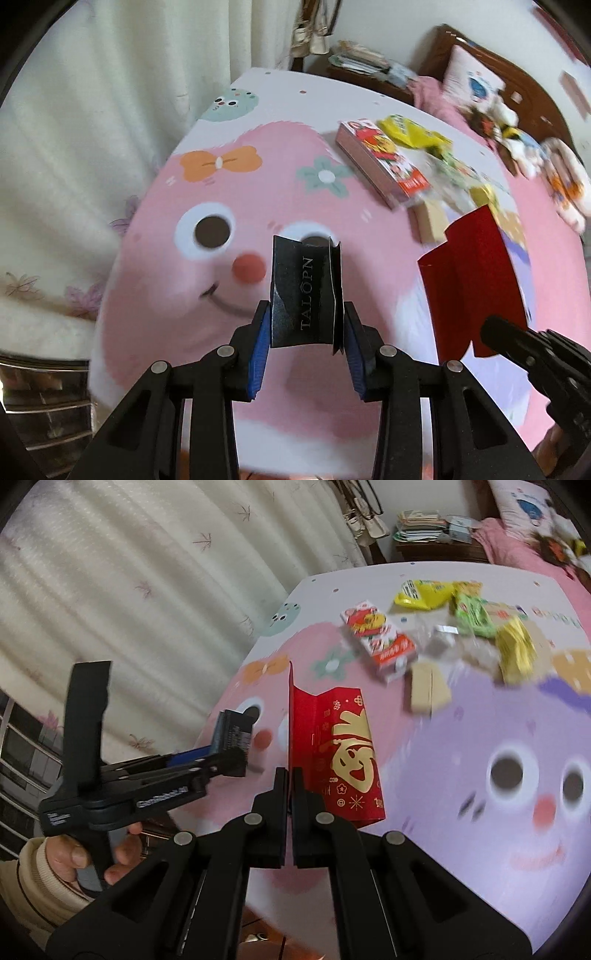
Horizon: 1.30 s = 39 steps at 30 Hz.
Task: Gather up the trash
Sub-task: 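Lower both held items over the bin and open both tools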
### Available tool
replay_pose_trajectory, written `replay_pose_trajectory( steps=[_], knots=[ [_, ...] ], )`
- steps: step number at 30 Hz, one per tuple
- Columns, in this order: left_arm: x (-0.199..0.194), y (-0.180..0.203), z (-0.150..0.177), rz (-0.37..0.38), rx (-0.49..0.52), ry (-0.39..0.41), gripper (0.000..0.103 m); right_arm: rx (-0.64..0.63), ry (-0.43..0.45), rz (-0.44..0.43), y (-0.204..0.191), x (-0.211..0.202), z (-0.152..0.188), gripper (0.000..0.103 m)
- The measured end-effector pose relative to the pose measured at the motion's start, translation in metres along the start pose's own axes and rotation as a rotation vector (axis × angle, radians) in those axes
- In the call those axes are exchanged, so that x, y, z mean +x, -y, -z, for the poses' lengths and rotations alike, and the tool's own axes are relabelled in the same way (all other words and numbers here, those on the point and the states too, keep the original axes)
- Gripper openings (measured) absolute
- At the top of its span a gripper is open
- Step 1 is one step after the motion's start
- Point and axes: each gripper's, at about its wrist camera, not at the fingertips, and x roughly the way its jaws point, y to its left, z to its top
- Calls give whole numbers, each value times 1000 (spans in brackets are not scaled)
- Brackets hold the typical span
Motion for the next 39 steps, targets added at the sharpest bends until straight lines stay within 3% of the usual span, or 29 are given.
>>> replay_pose_trajectory(
  steps=[4,10,20,28,39],
  knots=[
    [-44,-22,51,34,69,21,37,41,26,26,-33,-22,52,0],
    [-79,-43,115,66,201,36,37,106,46,71,-74,-35,136,0],
    [-72,-49,213,151,369,-75,37,213,-46,145,-93,-23,251,0],
    [-6,-35,275,175,395,-209,38,330,-149,173,-56,15,312,0],
    [157,-38,344,145,360,-268,43,469,-201,199,76,152,409,0]
  ],
)
